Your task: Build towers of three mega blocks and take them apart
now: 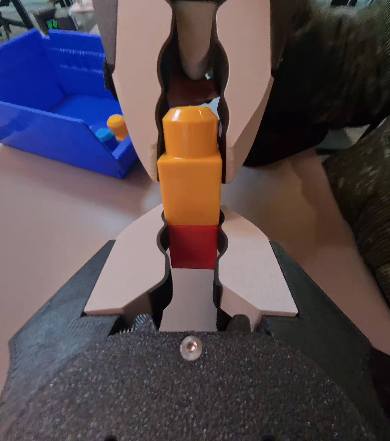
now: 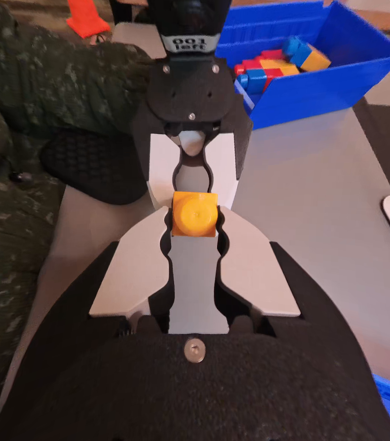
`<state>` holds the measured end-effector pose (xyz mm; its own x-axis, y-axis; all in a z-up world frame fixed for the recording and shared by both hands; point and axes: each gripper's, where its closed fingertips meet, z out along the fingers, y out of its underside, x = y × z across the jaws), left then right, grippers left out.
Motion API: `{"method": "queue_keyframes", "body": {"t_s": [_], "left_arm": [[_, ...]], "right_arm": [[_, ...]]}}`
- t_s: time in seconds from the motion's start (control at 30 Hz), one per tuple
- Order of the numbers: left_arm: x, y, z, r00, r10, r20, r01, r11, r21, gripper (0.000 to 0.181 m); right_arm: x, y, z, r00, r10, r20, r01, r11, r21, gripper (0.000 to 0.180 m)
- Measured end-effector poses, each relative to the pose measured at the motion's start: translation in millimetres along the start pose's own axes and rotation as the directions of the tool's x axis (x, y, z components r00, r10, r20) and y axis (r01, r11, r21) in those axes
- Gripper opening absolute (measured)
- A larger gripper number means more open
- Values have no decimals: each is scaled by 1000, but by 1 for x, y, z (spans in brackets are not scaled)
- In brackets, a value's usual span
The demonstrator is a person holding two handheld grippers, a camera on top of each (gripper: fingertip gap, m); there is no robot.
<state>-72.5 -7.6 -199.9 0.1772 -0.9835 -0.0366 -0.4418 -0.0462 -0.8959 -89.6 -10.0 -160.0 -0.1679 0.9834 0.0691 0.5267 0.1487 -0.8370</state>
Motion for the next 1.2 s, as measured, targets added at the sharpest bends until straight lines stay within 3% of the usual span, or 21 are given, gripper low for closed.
{"method": "queue_keyframes", "body": {"t_s": [0.07, 0.13, 0.2, 0.27, 0.37, 0.43, 0.53, 0.67, 0.83, 1.03, 1.2], "left_arm": [[-1, -14, -9, 999, -30, -11, 31, 996, 79, 37], [-5, -1, -15, 1000, -1, 11, 1, 1000, -9, 36], [-16, 17, -17, 998, 19, 64, -16, 998, -58, 36], [-20, 12, -20, 997, -51, 51, 52, 998, -22, 36], [-26, 4, -25, 995, -44, 86, 43, 999, 11, 36], [-29, 5, -24, 994, -54, 97, 52, 998, 19, 36], [-30, 12, -19, 993, -55, 103, 56, 998, -4, 36], [-30, 20, -16, 994, -51, 96, 54, 998, -29, 36], [-31, 23, -16, 994, -63, 93, 66, 997, -33, 36], [-31, 25, -14, 994, -59, 94, 63, 997, -39, 36], [-33, 23, -14, 992, -57, 108, 60, 998, -23, 36]], "right_arm": [[2, -11, -9, 1000, 9, -7, -8, 999, 47, 35], [7, -28, -26, 999, 33, -24, -29, 988, 153, 35], [17, -52, -68, 995, 92, -39, -75, 948, 309, 35], [46, -61, -117, 965, 171, -198, -70, 898, 435, 35], [106, -26, -179, 778, 304, -550, -50, 903, 427, 35], [137, 18, -191, 663, 350, -662, -158, 930, 333, 35], [166, 89, -168, 588, 420, -691, -405, 893, 197, 35], [174, 148, -122, 632, 411, -657, -567, 823, -30, 35], [167, 165, -89, 727, 457, -512, -611, 770, -182, 35], [170, 179, -86, 752, 450, -482, -623, 724, -295, 36], [169, 183, -76, 753, 485, -445, -634, 716, -292, 40]]}}
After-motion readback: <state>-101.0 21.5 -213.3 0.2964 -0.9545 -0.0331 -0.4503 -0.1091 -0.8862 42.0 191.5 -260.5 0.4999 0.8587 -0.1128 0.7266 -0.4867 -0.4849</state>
